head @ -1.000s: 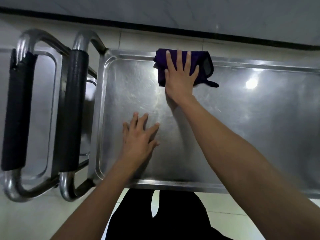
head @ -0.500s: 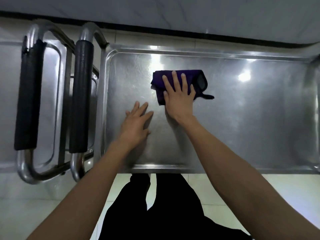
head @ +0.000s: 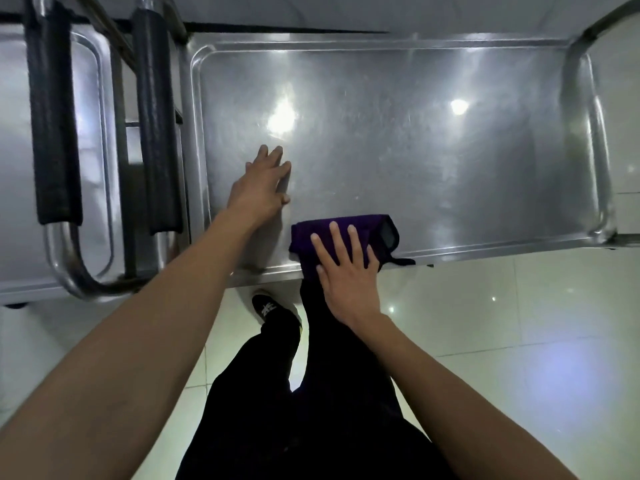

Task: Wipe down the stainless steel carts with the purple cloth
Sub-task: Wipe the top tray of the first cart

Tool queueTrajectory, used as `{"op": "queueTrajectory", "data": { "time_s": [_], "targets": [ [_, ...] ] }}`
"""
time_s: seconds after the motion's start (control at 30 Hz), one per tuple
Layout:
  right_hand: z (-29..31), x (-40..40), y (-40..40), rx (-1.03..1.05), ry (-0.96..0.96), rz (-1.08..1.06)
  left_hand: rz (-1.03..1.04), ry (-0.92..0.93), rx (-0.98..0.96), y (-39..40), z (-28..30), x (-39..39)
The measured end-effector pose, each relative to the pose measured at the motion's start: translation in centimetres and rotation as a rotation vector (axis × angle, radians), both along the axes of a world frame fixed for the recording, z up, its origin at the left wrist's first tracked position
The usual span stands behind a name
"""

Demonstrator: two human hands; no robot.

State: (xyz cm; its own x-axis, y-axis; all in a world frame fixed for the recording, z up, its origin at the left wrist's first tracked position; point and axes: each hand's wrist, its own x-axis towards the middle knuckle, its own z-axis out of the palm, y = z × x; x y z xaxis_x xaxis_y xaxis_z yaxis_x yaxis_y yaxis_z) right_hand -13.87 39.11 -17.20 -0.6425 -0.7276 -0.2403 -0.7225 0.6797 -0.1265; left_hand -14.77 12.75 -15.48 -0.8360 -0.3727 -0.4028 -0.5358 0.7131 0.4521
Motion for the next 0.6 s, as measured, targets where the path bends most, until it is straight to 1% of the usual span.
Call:
{"op": "queueTrajectory", "data": {
  "time_s": [0.1, 0.2, 0.27, 0.33, 0.43, 0.6],
  "targets": [
    [0.1, 1.9, 1.4, 0.010, -0.004, 0.026, -0.016, 0.019, -0.021, 0.1, 0.4, 0.1],
    [0.3, 2.1, 0.9, 0.025, -0.004, 0.007, -0.050, 0.032, -0.129, 0.1, 0.7, 0.1],
    [0.3, 1.8, 0.3, 0.033, 0.002, 0.006, 0.006, 0.001, -0.183, 0.2, 0.7, 0.5],
    [0.1, 1.2, -0.3, 0.023, 0.007, 0.004, 0.092, -0.025, -0.182, 0.5, 0.5, 1.2],
    [0.0, -0.1, -1.9, 0.003, -0.009, -0.013, 0.097, -0.037, -0.203, 0.7, 0.1, 2.2],
    [0.0, -4.2, -6.9, -0.009, -0.030, -0.023, 0.166, 0.055, -0.181, 0.4, 0.7, 2.9]
  ]
}}
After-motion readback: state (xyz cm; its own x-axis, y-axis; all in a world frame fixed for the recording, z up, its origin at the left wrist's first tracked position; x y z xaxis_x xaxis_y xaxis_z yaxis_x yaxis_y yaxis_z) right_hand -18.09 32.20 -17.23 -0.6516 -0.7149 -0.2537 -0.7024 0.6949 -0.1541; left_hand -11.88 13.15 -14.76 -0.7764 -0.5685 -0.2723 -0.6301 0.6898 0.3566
